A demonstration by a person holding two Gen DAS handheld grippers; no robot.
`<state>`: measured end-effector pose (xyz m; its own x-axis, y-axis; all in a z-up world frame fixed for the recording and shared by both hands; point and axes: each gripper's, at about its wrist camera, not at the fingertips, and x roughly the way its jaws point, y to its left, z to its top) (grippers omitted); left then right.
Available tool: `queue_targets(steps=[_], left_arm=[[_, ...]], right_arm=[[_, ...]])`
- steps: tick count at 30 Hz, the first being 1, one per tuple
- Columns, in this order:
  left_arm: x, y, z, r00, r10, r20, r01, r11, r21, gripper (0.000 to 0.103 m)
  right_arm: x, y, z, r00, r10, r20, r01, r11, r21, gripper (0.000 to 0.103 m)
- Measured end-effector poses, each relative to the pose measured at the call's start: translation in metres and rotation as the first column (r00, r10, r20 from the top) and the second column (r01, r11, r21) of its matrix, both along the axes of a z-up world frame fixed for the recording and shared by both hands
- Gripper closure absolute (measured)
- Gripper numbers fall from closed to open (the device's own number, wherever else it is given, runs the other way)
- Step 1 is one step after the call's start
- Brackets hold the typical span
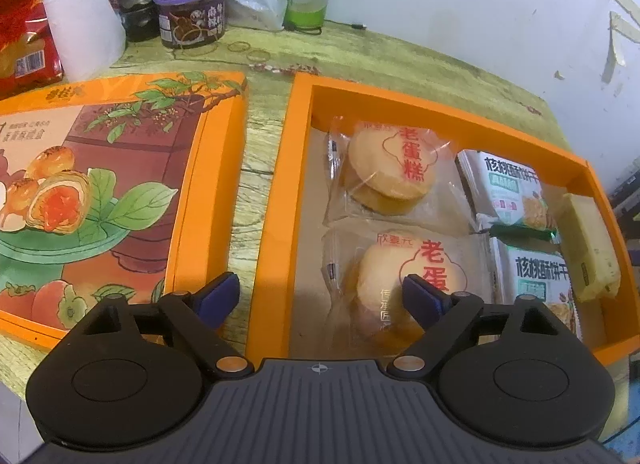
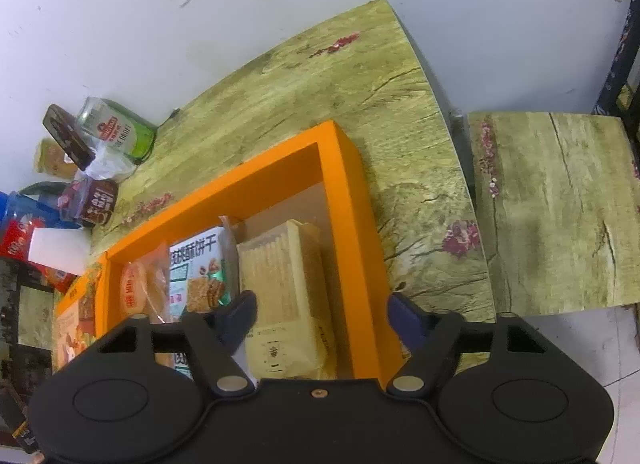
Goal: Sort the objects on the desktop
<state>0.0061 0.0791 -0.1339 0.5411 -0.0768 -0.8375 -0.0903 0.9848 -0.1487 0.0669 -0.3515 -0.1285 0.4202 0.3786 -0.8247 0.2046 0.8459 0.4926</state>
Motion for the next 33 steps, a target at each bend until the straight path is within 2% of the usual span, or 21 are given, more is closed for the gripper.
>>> queue_targets(steps=[5, 7, 12, 14, 24, 33], left_arm=[[0.002, 0.003, 0.000, 1.000, 0.002, 0.009, -0.002, 1.000, -0.014, 0.021], [0.003, 0.003, 0.001, 1.000, -0.004, 0.013, 0.004, 1.000, -0.023, 0.024], [0.005, 0.002, 0.000, 1.000, -0.014, 0.020, 0.014, 1.000, -0.027, 0.025], [0.005, 0.001, 0.000, 1.000, -0.014, 0.019, 0.015, 1.000, -0.027, 0.025], [0.011, 0.000, 0.001, 1.000, -0.025, 0.012, 0.025, 1.000, -0.017, 0.025], [0.018, -0.008, -0.001, 0.998, -0.069, 0.010, 0.069, 0.997, -0.015, 0.025]], right_arm=[[-0.002, 0.002, -0.002, 1.000, 0.012, -0.008, -0.012, 1.000, -0.027, 0.038], [-0.003, 0.001, -0.004, 1.000, 0.015, -0.017, -0.015, 0.999, -0.031, 0.047], [-0.003, 0.003, -0.009, 0.999, 0.027, -0.036, -0.028, 0.999, -0.032, 0.047], [-0.004, 0.005, -0.009, 0.998, 0.042, -0.037, -0.044, 0.998, -0.043, 0.050], [-0.007, 0.011, -0.006, 0.996, 0.084, -0.036, -0.087, 0.993, -0.081, 0.050], [-0.012, 0.004, -0.006, 0.998, 0.060, -0.035, -0.063, 0.994, -0.093, 0.050]])
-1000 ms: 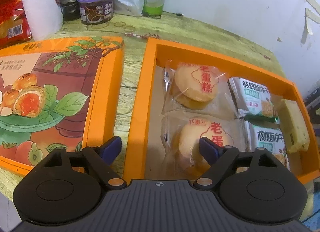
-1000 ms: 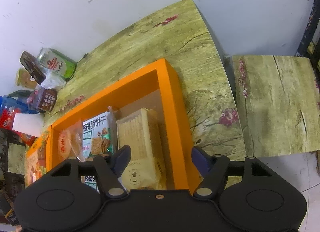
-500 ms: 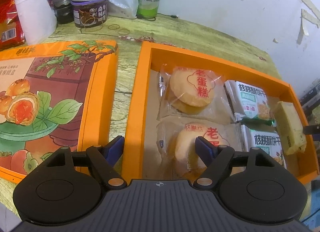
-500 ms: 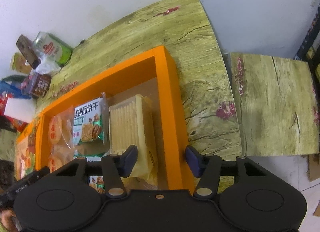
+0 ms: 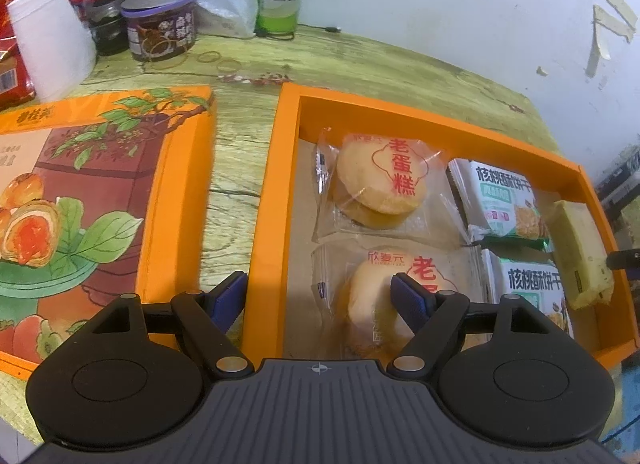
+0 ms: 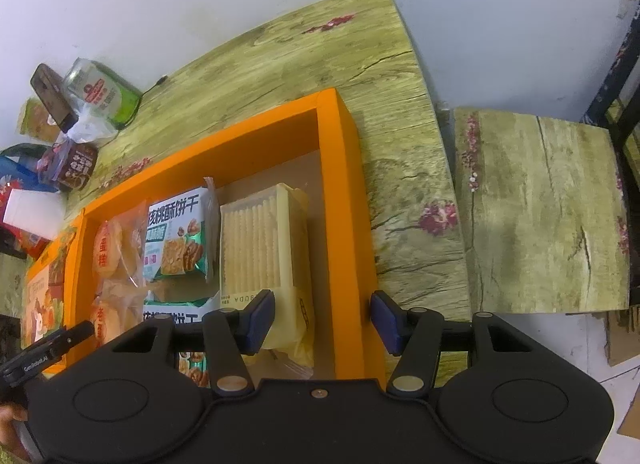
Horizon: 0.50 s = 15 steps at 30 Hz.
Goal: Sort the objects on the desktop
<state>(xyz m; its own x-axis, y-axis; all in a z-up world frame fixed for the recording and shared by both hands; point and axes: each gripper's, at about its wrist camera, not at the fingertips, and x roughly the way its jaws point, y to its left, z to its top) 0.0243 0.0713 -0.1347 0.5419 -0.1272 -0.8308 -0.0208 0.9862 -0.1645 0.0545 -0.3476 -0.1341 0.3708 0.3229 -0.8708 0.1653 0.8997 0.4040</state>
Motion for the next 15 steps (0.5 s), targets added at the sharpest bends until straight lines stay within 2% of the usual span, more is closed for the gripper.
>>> queue_targets(steps=[15], left_arm=[[0.003, -0.003, -0.001, 1.000, -0.028, 0.005, 0.028, 1.000, -0.001, 0.024]], right_arm=[[-0.012, -0.005, 0.000, 0.999, -0.031, 0.004, 0.032, 0.999, -0.010, 0.050]])
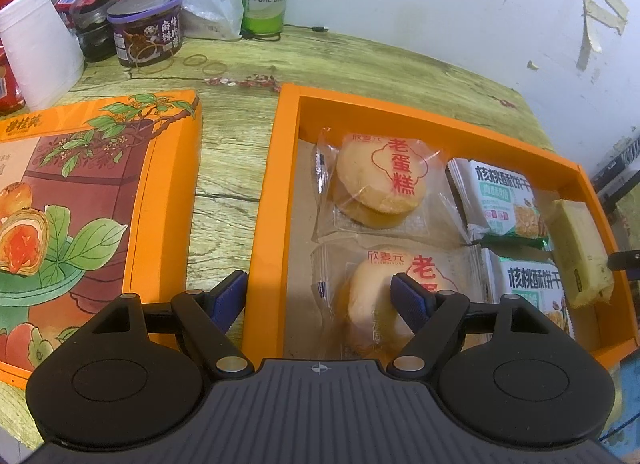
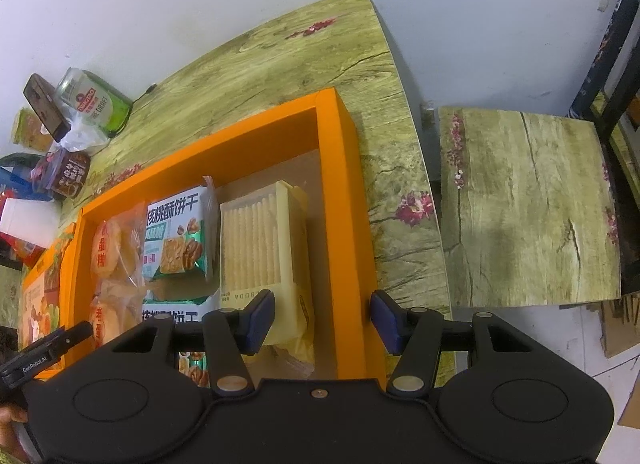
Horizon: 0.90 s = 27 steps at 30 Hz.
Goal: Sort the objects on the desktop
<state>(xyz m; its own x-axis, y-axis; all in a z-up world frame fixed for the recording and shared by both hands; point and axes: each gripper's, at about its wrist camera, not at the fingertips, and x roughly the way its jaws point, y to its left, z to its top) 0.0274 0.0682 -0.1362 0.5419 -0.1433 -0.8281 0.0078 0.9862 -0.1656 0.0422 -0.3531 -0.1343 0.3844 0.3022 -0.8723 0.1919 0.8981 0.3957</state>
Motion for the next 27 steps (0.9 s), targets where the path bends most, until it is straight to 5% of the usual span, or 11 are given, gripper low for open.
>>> queue_targets(steps=[27], left_arm=[[0.0020, -0.0037, -0.0002, 1.000, -0.005, -0.008, 0.005, 1.000, 0.004, 0.019]], right_arm=[[-0.0069, -0.0033, -0.0025, 1.000, -0.029, -0.004, 0.029, 0.999, 0.025, 0.050]])
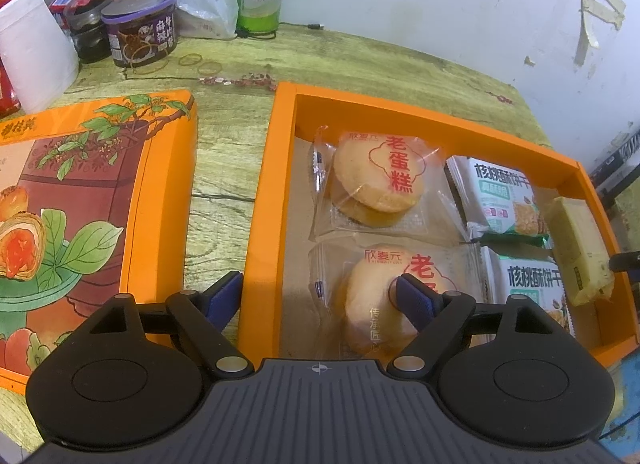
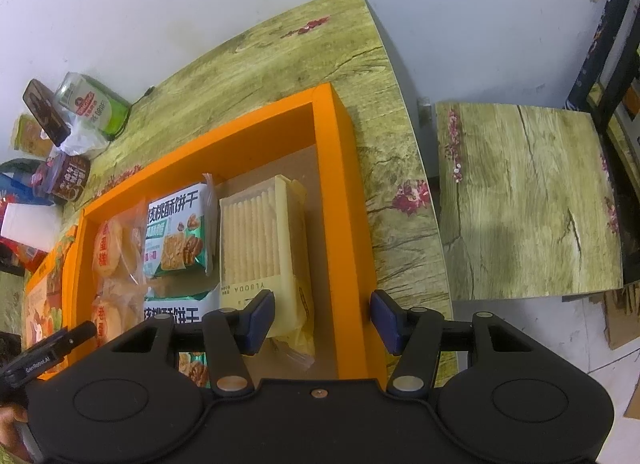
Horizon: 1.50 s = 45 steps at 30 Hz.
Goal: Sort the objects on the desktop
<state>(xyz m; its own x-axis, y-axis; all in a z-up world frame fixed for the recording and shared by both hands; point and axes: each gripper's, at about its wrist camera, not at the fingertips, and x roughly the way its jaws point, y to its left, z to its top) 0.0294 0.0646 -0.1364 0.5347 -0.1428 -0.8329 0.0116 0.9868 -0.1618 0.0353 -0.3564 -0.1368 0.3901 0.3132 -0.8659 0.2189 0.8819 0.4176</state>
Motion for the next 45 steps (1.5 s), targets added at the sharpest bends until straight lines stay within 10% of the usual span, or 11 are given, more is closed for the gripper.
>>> queue_targets(steps=[23, 45], left_arm=[[-0.021, -0.011, 0.070, 0.993, 0.017, 0.115, -0.034, 0.988, 0.148, 0.001], [-0.008, 0.067, 0.097, 0.990, -0.033, 0.136, 0.030, 0.999, 0.025, 0.000]], right_arm=[[-0.011, 0.007, 0.038, 0.993, 0.042, 0.108, -0.030, 0.993, -0.112, 0.020], [-0.009, 0.121, 0.115, 0.980, 0.123, 0.160, -0.072, 0.954, -0.290, 0.016]])
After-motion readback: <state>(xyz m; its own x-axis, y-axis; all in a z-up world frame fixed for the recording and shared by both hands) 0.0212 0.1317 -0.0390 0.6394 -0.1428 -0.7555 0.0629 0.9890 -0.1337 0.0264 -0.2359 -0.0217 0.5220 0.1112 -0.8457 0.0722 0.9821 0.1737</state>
